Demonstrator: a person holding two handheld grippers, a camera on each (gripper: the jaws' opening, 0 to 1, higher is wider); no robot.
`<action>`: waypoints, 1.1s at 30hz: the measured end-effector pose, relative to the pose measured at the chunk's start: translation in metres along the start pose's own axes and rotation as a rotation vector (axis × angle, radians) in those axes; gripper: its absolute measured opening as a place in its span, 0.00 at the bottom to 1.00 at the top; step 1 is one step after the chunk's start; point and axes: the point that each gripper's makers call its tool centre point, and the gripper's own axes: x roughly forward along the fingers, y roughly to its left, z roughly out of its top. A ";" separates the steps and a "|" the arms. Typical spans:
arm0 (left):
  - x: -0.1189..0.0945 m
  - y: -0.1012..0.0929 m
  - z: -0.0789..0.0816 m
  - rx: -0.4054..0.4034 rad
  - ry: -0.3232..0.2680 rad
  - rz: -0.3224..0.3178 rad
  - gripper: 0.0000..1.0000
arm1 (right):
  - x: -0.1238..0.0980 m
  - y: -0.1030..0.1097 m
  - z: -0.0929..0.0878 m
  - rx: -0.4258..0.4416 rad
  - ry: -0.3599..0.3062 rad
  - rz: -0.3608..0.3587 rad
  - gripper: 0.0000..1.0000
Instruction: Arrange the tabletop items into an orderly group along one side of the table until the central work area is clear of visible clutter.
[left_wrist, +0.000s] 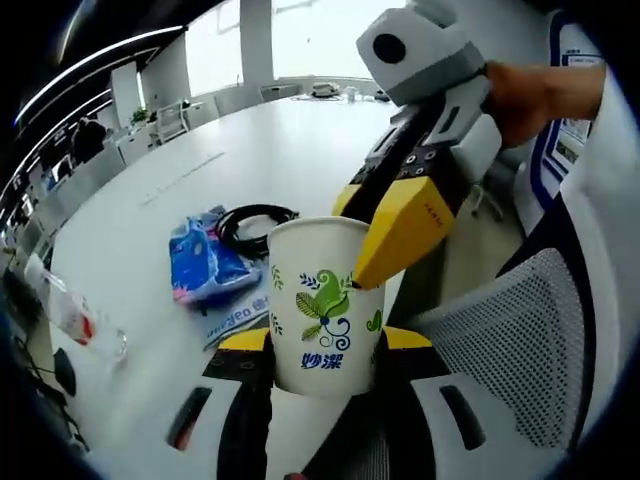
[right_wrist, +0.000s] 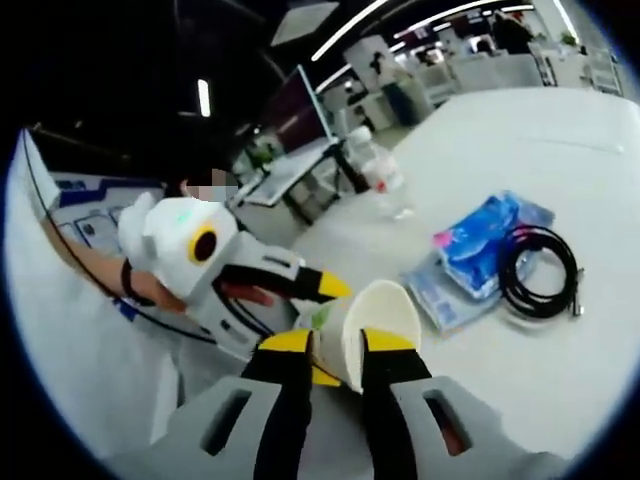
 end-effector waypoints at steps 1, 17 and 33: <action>0.000 0.000 0.000 0.004 0.001 -0.001 0.40 | 0.000 0.001 0.000 0.002 -0.002 0.004 0.10; -0.001 0.009 -0.008 -0.116 -0.012 0.039 0.40 | 0.004 0.011 0.006 0.005 -0.032 0.007 0.00; -0.008 0.025 -0.025 -0.272 -0.024 0.111 0.40 | -0.006 -0.012 -0.004 0.074 -0.051 -0.067 0.00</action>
